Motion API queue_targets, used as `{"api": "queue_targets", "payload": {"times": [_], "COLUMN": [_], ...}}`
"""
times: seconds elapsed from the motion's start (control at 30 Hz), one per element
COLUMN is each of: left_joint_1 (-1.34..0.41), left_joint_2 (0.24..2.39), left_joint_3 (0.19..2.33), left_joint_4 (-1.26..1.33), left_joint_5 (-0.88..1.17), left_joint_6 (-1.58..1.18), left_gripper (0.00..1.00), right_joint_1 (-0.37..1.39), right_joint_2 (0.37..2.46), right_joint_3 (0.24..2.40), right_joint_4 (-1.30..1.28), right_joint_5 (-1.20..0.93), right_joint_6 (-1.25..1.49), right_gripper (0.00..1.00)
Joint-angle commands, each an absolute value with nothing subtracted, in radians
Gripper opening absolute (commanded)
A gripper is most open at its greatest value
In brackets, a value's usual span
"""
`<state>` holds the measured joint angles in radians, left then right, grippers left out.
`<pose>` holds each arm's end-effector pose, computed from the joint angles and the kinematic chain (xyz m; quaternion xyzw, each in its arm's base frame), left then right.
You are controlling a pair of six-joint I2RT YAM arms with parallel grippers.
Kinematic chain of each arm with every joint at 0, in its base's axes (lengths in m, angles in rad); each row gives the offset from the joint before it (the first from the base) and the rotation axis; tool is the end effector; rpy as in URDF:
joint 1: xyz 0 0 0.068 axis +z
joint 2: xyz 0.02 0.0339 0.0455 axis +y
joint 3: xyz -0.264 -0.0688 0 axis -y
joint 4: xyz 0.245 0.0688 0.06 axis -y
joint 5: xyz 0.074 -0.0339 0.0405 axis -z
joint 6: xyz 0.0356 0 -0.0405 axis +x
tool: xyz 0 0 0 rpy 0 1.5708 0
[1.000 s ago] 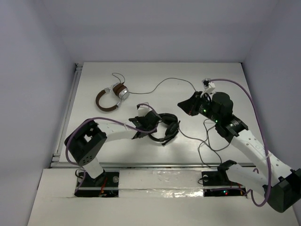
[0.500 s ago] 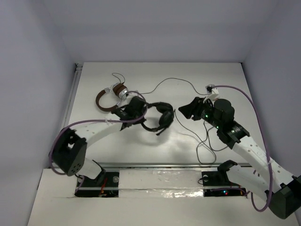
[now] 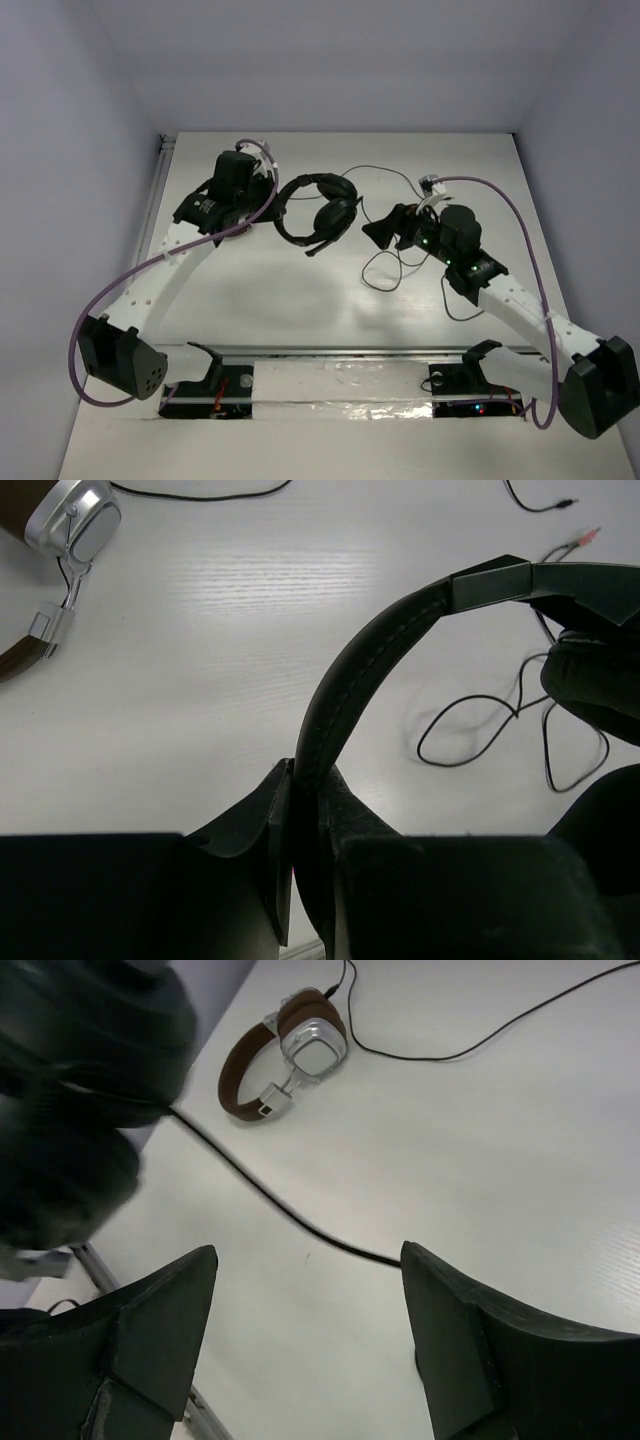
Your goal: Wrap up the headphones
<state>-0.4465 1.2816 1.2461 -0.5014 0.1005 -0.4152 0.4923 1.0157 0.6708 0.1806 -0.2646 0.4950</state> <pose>0.2562 -0.1266 0.3618 0.0384 0.8677 -0.2458 0.4303 0.2059 0.1210 0.2938 -0.0843 0.7562 0.3924 0.5168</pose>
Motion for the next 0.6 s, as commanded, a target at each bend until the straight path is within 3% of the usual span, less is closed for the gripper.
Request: {"api": "queue_targets", "payload": {"times": [0.0,0.33,0.57], "left_joint_1": [-0.384,-0.296,-0.287], "left_joint_2": [1.247,1.250,1.246], "left_joint_3": [1.360,1.728,1.804], "left_joint_4": [-0.560,-0.684,-0.692], "left_joint_5": [0.267,0.353,0.431], "left_joint_6": [-0.354,-0.314,-0.350], "left_gripper": [0.00,0.00,0.00], "right_joint_1": [0.499,0.499,0.499], "right_joint_2": [1.070,1.111,1.164], "right_joint_3": [0.667,0.641,0.627], "right_joint_4": [0.327,0.390,0.514], "right_joint_5": [-0.292,-0.291,-0.339], "right_joint_6": [0.443,0.468,0.486], "right_gripper": [0.80,0.68,0.63]}}
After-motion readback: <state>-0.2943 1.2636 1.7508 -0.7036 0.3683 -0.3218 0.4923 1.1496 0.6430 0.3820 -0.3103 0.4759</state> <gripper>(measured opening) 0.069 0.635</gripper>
